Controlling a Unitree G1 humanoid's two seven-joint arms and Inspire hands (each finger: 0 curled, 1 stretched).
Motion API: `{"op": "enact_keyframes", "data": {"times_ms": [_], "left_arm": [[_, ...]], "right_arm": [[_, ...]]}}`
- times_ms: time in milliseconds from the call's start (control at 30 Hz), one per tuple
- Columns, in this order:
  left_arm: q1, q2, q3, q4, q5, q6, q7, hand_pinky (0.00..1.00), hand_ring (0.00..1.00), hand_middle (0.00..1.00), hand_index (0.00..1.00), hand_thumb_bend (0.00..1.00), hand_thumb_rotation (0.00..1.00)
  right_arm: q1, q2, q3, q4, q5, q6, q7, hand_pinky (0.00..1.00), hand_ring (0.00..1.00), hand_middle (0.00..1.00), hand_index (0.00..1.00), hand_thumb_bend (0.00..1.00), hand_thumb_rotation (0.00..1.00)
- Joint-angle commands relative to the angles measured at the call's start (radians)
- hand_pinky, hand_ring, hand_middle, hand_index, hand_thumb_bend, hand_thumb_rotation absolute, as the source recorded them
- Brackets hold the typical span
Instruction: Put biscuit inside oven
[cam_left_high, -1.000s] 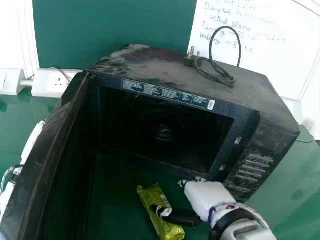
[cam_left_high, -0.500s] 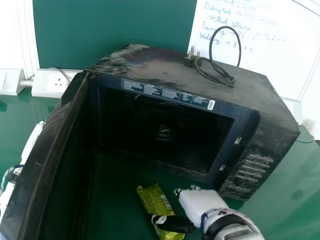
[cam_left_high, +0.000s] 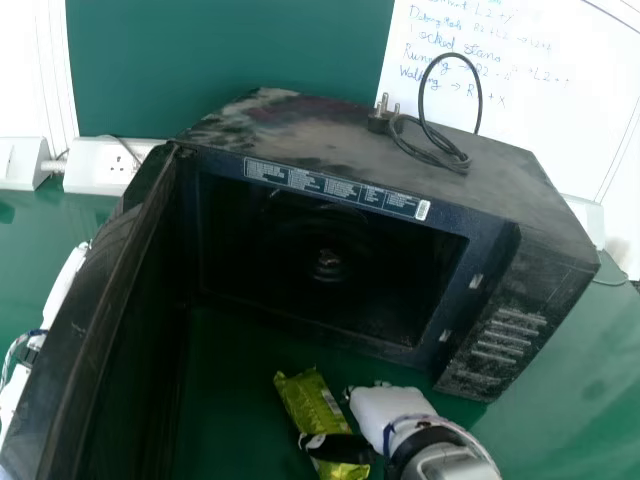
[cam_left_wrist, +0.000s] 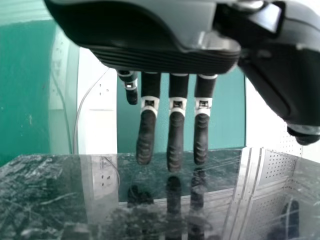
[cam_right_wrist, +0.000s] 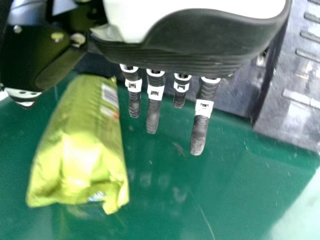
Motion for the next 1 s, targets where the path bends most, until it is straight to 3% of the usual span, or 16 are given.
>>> {"op": "enact_keyframes", "data": {"times_ms": [0,400,533,833,967], "left_arm": [[0.015,0.002,-0.003,-0.027,0.004,0.01,0.005,0.23,0.31,0.39,0.49,0.51,0.06],[0.022,0.004,-0.002,-0.053,0.008,0.036,0.013,0.23,0.3,0.38,0.49,0.51,0.06],[0.023,0.004,-0.004,-0.062,0.009,0.042,0.015,0.24,0.3,0.38,0.49,0.51,0.06],[0.019,-0.003,-0.009,-0.061,0.013,0.035,0.019,0.23,0.3,0.38,0.49,0.51,0.05],[0.017,-0.003,-0.01,-0.062,0.014,0.036,0.021,0.23,0.3,0.38,0.49,0.51,0.06]], "right_arm": [[0.001,0.012,-0.004,0.027,-0.012,0.013,0.002,0.46,0.66,0.81,0.93,0.95,0.67],[-0.002,-0.012,-0.023,0.065,-0.002,0.025,-0.007,0.37,0.58,0.75,0.94,0.95,0.69],[0.02,-0.012,-0.009,0.064,0.001,0.023,-0.029,0.46,0.68,0.82,0.93,0.96,0.68],[0.075,0.033,0.061,0.102,-0.058,0.043,-0.116,0.58,0.78,0.89,0.93,0.96,0.67],[0.085,0.041,0.084,0.12,-0.081,0.044,-0.127,0.49,0.66,0.82,0.94,0.97,0.67]]}}
